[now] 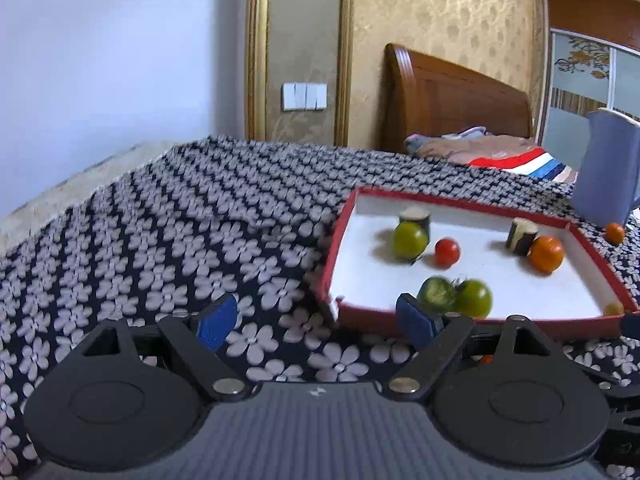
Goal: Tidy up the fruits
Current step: 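Move both grippers back to the fruit row beside the tray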
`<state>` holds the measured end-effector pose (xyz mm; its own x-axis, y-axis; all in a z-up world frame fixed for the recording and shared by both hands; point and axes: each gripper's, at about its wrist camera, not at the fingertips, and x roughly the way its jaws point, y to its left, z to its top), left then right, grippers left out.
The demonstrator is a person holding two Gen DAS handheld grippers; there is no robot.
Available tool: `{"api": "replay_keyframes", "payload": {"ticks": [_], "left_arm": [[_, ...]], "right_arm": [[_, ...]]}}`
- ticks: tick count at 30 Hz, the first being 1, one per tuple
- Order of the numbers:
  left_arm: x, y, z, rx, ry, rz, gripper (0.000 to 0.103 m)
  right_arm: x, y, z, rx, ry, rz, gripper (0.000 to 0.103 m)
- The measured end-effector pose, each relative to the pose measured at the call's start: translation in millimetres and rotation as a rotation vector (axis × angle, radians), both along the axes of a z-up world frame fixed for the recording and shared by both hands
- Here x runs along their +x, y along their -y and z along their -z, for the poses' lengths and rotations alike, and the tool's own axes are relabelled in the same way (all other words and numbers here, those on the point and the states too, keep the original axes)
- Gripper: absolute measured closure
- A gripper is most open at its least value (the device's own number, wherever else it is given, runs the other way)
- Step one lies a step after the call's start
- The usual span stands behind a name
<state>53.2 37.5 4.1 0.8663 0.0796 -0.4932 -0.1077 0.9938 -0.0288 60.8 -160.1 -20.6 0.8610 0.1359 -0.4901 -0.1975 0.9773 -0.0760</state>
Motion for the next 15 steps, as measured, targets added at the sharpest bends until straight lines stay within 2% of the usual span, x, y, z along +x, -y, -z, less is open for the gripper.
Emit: {"api": "replay_keyframes", "payload": {"ticks": [9,11,15], "left_arm": [[-7,-2,9,-0.013,0.011,0.002,0.016],[-8,-2,10,-0.01,0.012,0.003,0.016],[-9,-5,13,-0.034,0.0,0.016,0.016]], "right_arm": [[17,-12,18,-0.086,-0.054,0.022,0.013],[13,-5,15,-0.085,-0.033,0.057,0.013],[-3,22,4,-0.151,0.06,0.198,0.013]]}}
